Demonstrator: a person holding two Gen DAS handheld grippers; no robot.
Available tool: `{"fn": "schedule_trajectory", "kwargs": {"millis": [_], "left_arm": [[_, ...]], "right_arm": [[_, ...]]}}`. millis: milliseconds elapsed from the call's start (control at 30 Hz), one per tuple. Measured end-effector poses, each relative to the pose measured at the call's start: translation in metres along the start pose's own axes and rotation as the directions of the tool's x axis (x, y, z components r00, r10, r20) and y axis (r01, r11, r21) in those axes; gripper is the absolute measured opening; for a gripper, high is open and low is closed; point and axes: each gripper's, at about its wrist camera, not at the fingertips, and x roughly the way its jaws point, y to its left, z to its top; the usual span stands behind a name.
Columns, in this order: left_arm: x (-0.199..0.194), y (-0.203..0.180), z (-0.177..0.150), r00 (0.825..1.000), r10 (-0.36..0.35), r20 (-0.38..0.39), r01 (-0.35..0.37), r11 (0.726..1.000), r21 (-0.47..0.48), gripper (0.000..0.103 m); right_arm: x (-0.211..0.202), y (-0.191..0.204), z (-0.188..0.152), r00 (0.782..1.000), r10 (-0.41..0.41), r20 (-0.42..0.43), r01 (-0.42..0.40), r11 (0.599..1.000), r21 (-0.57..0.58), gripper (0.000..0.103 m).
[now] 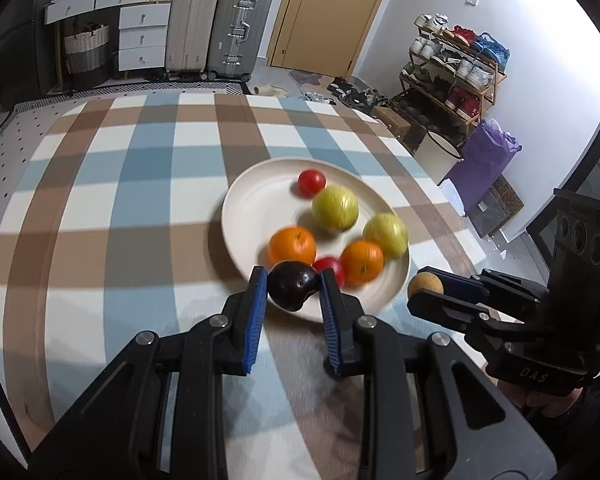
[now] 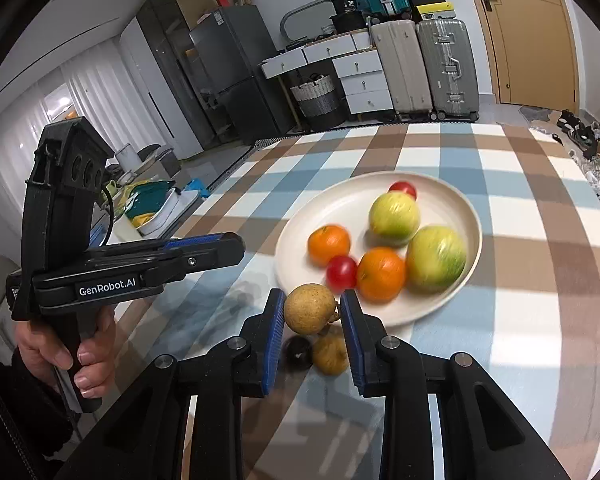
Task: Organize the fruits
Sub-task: 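Carry the plum and brown fruit onto the plate and open both tools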
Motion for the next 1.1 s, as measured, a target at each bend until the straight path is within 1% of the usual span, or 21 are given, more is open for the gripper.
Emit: {"fn": "schedule_trajectory", "kwargs": {"millis": [233, 433, 533, 667, 767, 867, 933, 1100], "left_arm": [[0.03, -0.004, 0.036, 0.999, -0.023, -0.023, 0.023, 1.0, 0.015, 0.023], [0.063, -0.008, 0.055, 0.997, -0.048, -0.059, 0.049, 0.999, 0.011, 0.023], [0.079, -0.011, 0.059, 0.995, -0.059, -0.082, 0.061, 0.998, 0.019, 0.023], [0.092, -0.017, 0.058, 0.992, -0.071, -0.106, 0.075, 0.997, 0.036, 0.023], [0.101, -0.018, 0.056, 0.989, -0.08, -0.125, 0.085, 0.996, 0.03, 0.023], [0.107, -0.016, 0.055, 0.988, -0.077, -0.134, 0.081, 0.996, 0.026, 0.023], [0.11, -0.015, 0.054, 0.988, -0.074, -0.139, 0.078, 0.997, 0.024, 0.023], [0.113, -0.017, 0.053, 0.987, -0.075, -0.143, 0.08, 0.996, 0.029, 0.023]], "right_arm": [[0.01, -0.019, 0.026, 1.0, -0.021, 0.003, 0.021, 1.0, 0.01, 0.029], [0.021, -0.037, 0.04, 0.999, -0.034, 0.004, 0.033, 0.999, 0.038, 0.029], [0.029, -0.045, 0.045, 0.999, -0.043, -0.002, 0.043, 0.998, 0.049, 0.029], [0.036, -0.052, 0.05, 0.997, -0.073, -0.005, 0.073, 0.996, 0.047, 0.029], [0.041, -0.058, 0.05, 0.996, -0.083, -0.005, 0.084, 0.995, 0.052, 0.029], [0.047, -0.062, 0.049, 0.995, -0.099, -0.008, 0.1, 0.994, 0.054, 0.029], [0.049, -0.063, 0.048, 0.996, -0.091, -0.007, 0.091, 0.994, 0.061, 0.029], [0.05, -0.065, 0.048, 0.995, -0.1, 0.0, 0.1, 0.993, 0.063, 0.029]]}}
